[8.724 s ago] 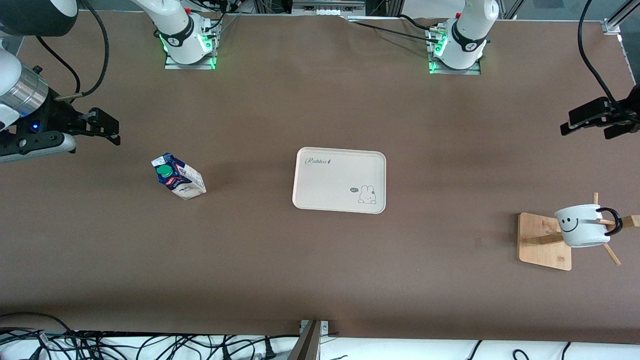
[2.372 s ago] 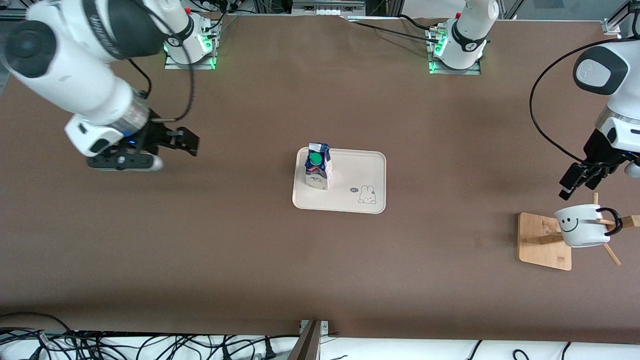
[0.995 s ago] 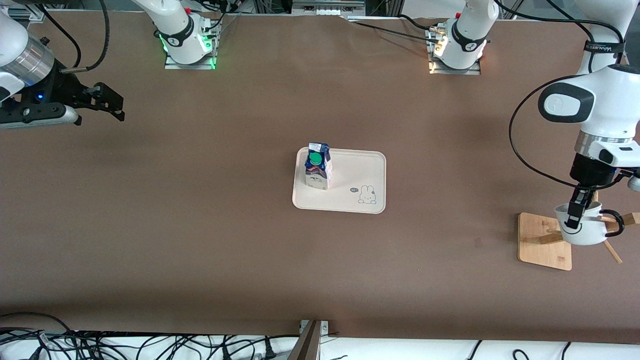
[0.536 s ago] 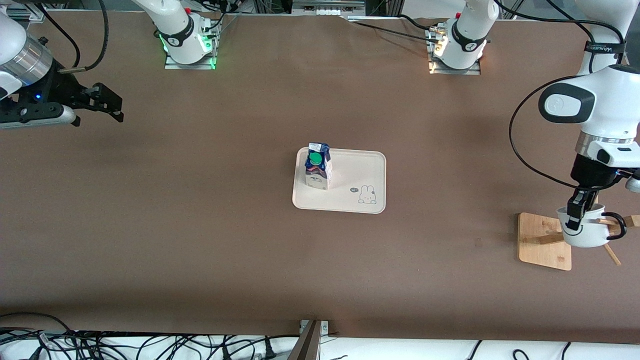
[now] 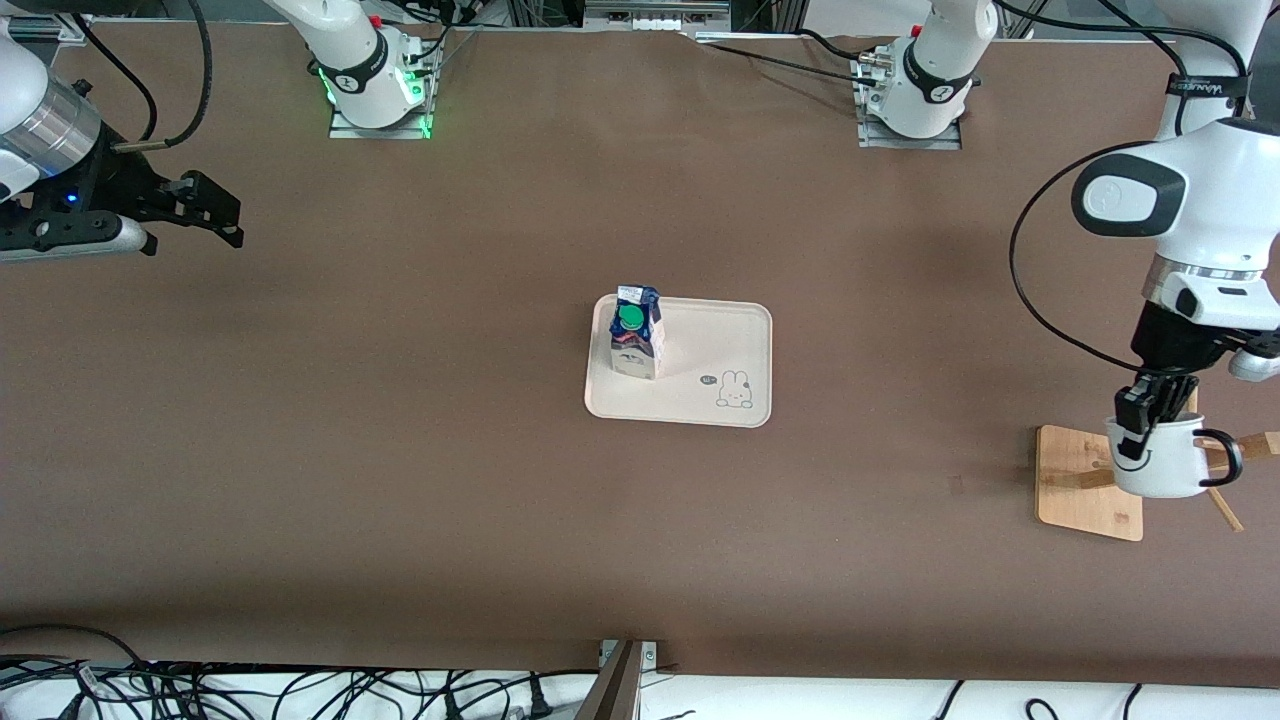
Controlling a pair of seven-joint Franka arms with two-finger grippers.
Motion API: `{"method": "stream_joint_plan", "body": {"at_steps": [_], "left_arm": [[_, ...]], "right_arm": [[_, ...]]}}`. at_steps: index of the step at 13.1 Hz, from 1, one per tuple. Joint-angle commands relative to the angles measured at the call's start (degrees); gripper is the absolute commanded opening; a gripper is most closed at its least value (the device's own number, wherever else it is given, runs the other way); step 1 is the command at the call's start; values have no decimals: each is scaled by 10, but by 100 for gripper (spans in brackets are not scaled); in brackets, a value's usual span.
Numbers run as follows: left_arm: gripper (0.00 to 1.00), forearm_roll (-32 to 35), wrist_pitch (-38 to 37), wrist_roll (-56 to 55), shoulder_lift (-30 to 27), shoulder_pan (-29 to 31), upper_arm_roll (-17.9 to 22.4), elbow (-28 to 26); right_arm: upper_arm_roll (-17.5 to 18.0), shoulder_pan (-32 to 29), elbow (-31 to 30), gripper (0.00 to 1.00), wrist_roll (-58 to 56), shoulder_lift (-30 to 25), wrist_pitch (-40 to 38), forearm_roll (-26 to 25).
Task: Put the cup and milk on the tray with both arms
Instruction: 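Grasp the white mug on the stand with the left gripper, then lift the mug off the stand peg with the left gripper, then carry the mug onto the tray beside the carton with the left gripper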
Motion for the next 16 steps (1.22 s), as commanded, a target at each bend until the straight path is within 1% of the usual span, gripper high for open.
{"method": "stream_joint_plan", "body": {"at_steps": [1,2,3,5,7,8,9,10,11,13,14,16], "left_arm": [[0,-5,-42,16,-53,1,-23,-20],[0,-5,-52,16,-62,3,-30,-20],[0,-5,-81,16,-71,2,-37,-19],[0,0,-165,15,-82,2,-45,-5],[0,55,-237,14,-74,1,-51,24],[0,75,-282,13,-52,-1,-61,51],[0,100,-336,12,-30,-1,-74,96],[0,125,-415,11,-7,-2,-77,148],[0,150,-478,10,27,-11,-79,199],[0,183,-578,-21,85,-58,-78,283],[0,192,-601,-42,101,-79,-78,314],[0,229,-623,-60,126,-126,-74,338]], "right_arm": [[5,-5,14,100,1,6,-5,-6],[5,-5,14,100,1,6,-5,-6],[5,-5,14,100,1,6,-5,-6],[5,-6,14,100,1,7,-4,-6],[5,-6,14,100,1,8,-2,-6],[5,-6,14,100,1,8,-2,-6],[5,-6,14,100,1,8,-2,-6],[5,-6,14,100,1,8,-2,-5],[5,-6,14,100,1,8,-2,-6],[5,-6,14,100,1,8,-3,-5],[5,-6,14,100,1,8,-3,-5],[5,-7,14,100,1,8,-5,-5]]}}
